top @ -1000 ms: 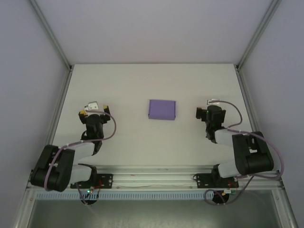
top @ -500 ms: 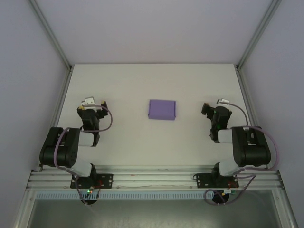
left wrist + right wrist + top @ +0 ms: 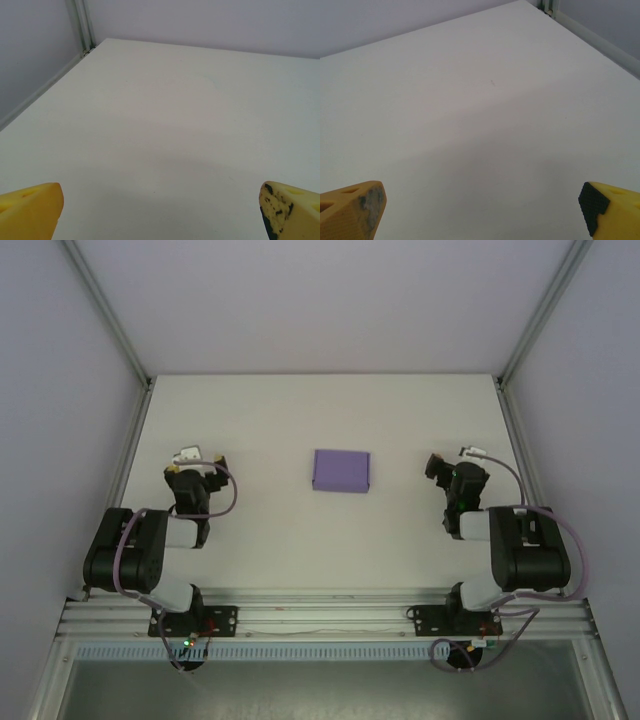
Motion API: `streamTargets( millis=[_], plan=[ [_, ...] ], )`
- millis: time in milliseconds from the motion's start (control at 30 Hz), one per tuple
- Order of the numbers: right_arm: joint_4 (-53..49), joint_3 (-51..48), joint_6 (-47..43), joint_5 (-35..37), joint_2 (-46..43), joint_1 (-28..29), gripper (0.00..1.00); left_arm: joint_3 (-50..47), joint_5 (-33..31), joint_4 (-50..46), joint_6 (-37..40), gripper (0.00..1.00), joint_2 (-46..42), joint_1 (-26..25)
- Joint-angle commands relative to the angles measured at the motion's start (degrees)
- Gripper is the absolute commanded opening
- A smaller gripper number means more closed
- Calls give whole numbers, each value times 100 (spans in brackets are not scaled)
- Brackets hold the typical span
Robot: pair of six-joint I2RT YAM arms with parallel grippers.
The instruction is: Assemble paper box
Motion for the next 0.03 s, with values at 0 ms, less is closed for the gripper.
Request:
streamTargets(
  millis=[0],
  plan=[
    [-31,83,68,-8,-83,-11,100,61,47,-60,-37,100,-46,-2]
  ],
)
